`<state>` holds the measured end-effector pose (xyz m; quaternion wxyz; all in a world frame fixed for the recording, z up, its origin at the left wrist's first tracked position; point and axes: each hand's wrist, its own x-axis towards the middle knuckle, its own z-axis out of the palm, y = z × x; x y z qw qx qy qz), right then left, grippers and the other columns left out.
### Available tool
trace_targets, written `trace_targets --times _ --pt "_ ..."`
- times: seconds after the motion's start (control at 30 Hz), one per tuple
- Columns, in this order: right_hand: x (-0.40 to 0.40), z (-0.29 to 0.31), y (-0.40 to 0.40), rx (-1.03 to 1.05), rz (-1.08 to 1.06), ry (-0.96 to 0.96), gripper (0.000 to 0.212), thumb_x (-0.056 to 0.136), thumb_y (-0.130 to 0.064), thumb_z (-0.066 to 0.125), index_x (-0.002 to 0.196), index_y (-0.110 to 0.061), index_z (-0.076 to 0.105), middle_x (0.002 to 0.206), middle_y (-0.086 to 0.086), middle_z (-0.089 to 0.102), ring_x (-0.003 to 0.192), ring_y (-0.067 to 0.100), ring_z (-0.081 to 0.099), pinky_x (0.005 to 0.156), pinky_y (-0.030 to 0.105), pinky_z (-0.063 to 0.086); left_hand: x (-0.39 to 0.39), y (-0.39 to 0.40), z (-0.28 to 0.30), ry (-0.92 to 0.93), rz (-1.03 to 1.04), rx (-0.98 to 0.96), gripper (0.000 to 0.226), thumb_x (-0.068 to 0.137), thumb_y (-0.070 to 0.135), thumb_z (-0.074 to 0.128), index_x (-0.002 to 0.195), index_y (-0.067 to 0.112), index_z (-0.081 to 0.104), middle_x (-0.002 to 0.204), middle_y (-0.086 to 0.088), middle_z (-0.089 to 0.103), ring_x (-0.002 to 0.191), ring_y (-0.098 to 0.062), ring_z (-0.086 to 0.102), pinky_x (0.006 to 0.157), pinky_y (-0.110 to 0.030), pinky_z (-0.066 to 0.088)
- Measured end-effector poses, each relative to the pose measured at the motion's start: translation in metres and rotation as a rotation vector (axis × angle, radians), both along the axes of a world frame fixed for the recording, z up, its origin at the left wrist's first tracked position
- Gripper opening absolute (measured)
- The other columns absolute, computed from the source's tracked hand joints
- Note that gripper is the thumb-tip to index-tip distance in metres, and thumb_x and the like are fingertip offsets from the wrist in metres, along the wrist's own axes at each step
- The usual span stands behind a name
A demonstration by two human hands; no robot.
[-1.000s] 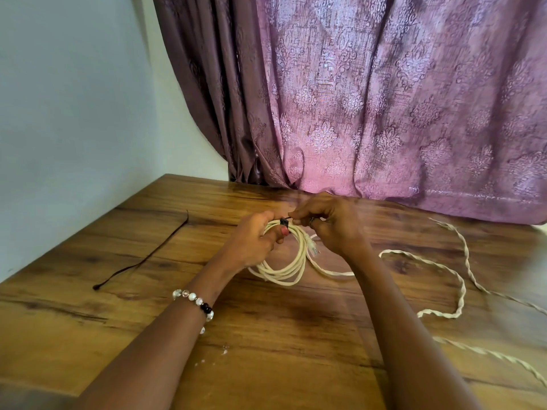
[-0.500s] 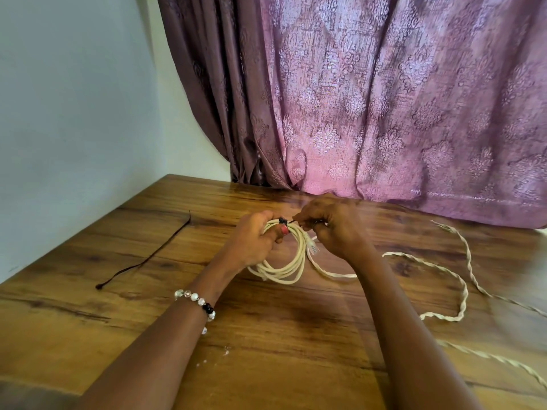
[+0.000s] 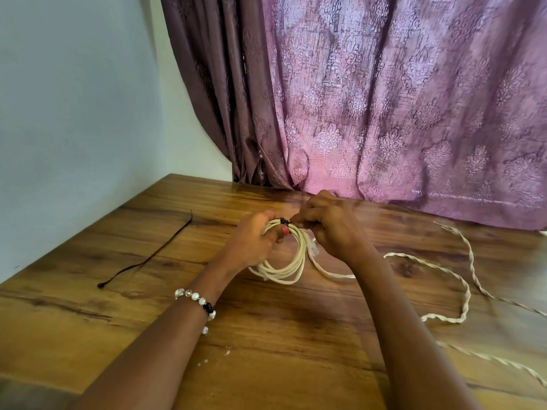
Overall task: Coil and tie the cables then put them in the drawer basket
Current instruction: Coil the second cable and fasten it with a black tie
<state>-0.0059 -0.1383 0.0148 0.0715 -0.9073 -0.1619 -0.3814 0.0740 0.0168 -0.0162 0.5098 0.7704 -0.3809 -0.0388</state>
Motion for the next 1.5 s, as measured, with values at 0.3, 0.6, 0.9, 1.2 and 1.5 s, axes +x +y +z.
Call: trace_targets --times 0.3,0.6,0.9,1.2,1.5 --pt "-0.002 0.001 -0.001 0.269 -0.03 0.095 0.029 0.063 0.01 0.077 0.079 -0.014 0.079 0.07 -0.004 0.07 0.069 0.0 0.055 0.062 0.009 0.044 -0.003 0.005 0.003 -0.179 0.002 0.125 0.022 0.094 0.028 0.058 0.108 0.012 0.064 0.088 -0.001 0.07 0.08 -0.016 0.065 0.074 -0.04 0.053" --pt "-0.008 0.01 0.006 0.473 -0.167 0.291 0.042 0.064 0.007 0.078 0.088 -0.023 0.063 0.059 -0.014 0.067 0.072 -0.002 0.067 0.071 0.015 0.051 -0.003 0.002 0.001 -0.343 -0.033 0.14 0.023 0.094 0.025 0.057 0.114 0.016 0.062 0.104 0.002 0.064 0.09 -0.01 0.055 0.065 -0.014 0.036" --pt "-0.012 0.003 -0.004 0.946 0.031 0.421 0.029 0.07 0.015 0.072 0.089 -0.007 0.068 0.072 0.009 0.073 0.068 0.014 0.071 0.071 0.03 0.059 -0.001 0.0 -0.002 -0.314 -0.016 0.103 0.028 0.094 0.029 0.058 0.115 0.012 0.063 0.1 -0.004 0.068 0.089 -0.018 0.061 0.076 -0.037 0.05" --pt "-0.01 -0.01 -0.007 1.018 0.102 0.478 0.016 0.085 0.012 0.058 0.079 0.0 0.066 0.071 0.015 0.066 0.065 0.021 0.06 0.063 0.032 0.053 0.0 0.0 -0.004 -0.223 -0.03 0.056 0.021 0.093 0.025 0.059 0.111 0.014 0.063 0.093 -0.002 0.07 0.085 -0.017 0.066 0.078 -0.044 0.054" --pt "-0.002 -0.006 -0.003 0.456 -0.013 0.359 0.026 0.08 0.012 0.057 0.074 -0.013 0.06 0.064 -0.011 0.055 0.058 -0.004 0.05 0.058 0.012 0.04 -0.002 0.001 -0.002 -0.323 -0.028 0.103 0.022 0.095 0.027 0.056 0.108 0.01 0.062 0.095 -0.007 0.068 0.083 -0.017 0.061 0.071 -0.036 0.049"
